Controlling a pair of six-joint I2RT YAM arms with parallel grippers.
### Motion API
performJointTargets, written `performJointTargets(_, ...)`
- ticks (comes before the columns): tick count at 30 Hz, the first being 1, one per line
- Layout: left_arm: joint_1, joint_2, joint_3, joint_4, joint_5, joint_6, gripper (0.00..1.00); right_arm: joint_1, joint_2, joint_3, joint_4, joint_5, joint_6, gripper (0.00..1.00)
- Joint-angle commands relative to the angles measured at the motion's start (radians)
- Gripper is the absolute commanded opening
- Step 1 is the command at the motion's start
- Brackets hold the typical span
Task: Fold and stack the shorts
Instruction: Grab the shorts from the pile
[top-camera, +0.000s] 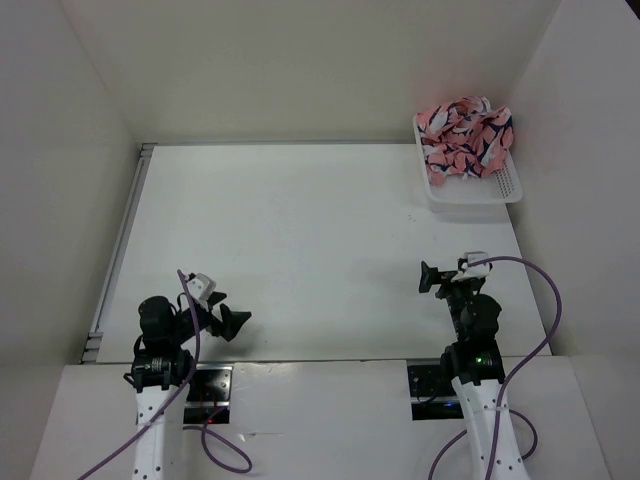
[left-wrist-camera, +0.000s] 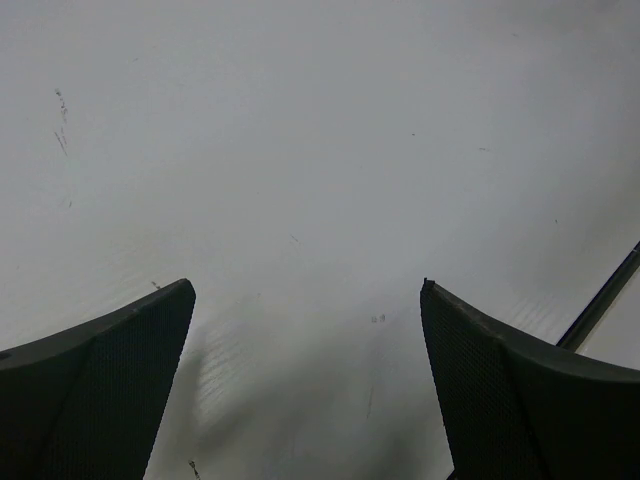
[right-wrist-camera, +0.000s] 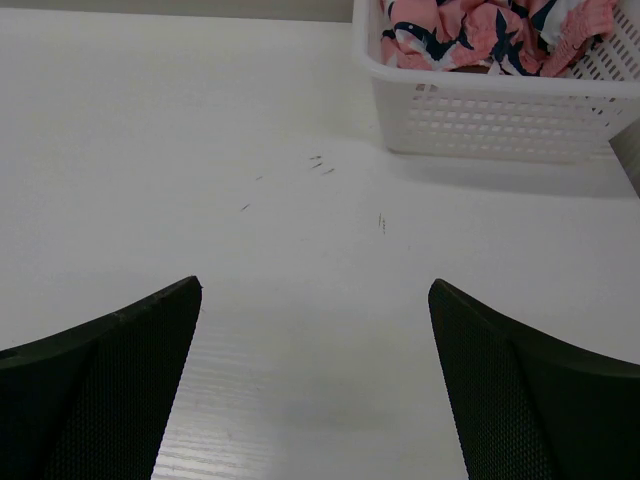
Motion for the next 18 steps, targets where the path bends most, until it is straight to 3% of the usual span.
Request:
performJointTargets(1, 0.006, -0.035, 0.012, 0.015, 0.033, 0.004, 1.00, -0.007, -0.007, -0.036, 0.056, 0.012, 0.009, 0.99)
performJointTargets(10, 0.006, -0.035, 0.012, 0.015, 0.033, 0.004, 1.00, -0.007, -0.007, -0.036, 0.056, 0.022, 0.009, 0.99)
performJointTargets(13, 0.006, -0.035, 0.012, 0.028, 0.157, 0.004, 1.00, -0.007, -0.007, -0.036, 0.068, -0.010, 0.009, 0.99)
performJointTargets(14, 0.006, -0.035, 0.023, -0.022, 0.157, 0.004, 1.00, -0.007, -0.007, -0.036, 0.082, -0.079, -0.188, 0.99)
performJointTargets(15, 0.006, -0.035, 0.035, -0.053, 0.157, 0.004, 1.00, -0.007, -0.007, -0.009, 0.082, -0.312, -0.287, 0.99)
performJointTargets(17, 0.006, -0.035, 0.035, -0.041, 0.189, 0.004, 1.00, -0.007, -0.007, 0.024, 0.073, -0.484, -0.435, 1.00)
performJointTargets(18, 0.006, -0.035, 0.026, -0.024, 0.203, 0.004, 1.00, -0.007, -0.007, 0.063, -0.056, -0.614, -0.979, 1.00)
